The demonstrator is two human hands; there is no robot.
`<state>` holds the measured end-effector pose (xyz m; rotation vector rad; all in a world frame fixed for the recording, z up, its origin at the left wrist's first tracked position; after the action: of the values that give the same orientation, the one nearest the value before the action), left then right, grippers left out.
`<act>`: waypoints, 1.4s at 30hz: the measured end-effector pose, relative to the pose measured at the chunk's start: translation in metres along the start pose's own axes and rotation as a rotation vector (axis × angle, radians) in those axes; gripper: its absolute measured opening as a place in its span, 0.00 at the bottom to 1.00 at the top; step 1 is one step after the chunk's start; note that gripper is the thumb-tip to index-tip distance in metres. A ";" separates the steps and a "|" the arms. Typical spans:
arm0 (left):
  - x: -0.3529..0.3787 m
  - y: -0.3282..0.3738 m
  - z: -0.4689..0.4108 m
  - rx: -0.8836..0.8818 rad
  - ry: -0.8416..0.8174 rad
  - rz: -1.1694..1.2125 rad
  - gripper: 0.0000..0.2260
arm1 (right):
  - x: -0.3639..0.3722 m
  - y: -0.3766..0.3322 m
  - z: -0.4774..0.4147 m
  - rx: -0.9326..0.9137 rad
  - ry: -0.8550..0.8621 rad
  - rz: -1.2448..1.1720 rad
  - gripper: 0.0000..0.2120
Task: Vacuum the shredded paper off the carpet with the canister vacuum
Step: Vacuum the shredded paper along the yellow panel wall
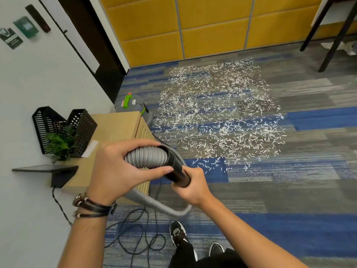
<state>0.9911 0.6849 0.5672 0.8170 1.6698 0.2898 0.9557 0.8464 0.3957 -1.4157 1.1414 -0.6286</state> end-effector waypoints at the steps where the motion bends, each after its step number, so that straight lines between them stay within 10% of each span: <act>1: 0.006 -0.003 0.000 -0.016 -0.038 -0.013 0.25 | -0.001 0.008 -0.001 0.022 -0.016 0.006 0.14; 42: 0.039 0.009 -0.002 0.014 0.006 0.054 0.24 | -0.040 0.024 0.021 0.070 -0.077 0.067 0.11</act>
<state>0.9900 0.7174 0.5432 0.8732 1.6591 0.3189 0.9520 0.8946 0.3778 -1.3258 1.0917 -0.5572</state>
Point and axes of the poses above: each hand's wrist, its own z-axis away from the middle knuckle, its own x-axis out of the palm, y = z × x, the point moved 3 cm from there along -z, towards the middle knuckle, and after that the axes turned 10 degrees about -y, right-handed, at the moved point
